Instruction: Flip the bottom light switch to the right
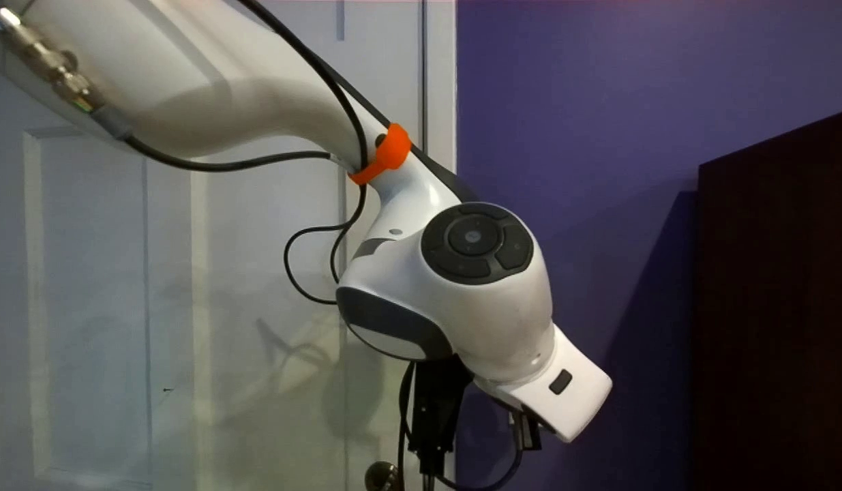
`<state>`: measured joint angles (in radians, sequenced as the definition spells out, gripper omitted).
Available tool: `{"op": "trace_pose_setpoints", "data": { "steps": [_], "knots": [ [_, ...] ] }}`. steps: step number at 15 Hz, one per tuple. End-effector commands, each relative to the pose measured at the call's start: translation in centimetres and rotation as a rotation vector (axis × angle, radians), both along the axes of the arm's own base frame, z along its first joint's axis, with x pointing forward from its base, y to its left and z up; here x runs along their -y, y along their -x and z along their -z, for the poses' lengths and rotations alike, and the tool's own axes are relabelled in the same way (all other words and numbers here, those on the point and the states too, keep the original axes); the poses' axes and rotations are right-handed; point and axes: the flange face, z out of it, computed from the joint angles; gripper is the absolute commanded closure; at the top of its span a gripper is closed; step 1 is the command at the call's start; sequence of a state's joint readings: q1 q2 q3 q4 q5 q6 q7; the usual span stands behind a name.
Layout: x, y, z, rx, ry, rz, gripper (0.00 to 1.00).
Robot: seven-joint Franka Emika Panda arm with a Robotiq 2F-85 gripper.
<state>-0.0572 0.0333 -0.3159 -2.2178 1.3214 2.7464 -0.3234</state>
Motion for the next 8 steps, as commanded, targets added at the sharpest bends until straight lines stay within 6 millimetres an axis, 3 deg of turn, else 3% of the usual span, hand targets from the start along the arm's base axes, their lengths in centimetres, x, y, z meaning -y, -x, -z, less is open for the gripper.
{"op": "trace_pose_setpoints", "data": {
  "steps": [1, 8],
  "knots": [
    [0.3, -0.7, -0.6, 0.012, -0.014, -0.055, 1.0],
    [1.9, -0.5, -1.1, 0.028, 0.009, -0.078, 1.0]
  ]
}}
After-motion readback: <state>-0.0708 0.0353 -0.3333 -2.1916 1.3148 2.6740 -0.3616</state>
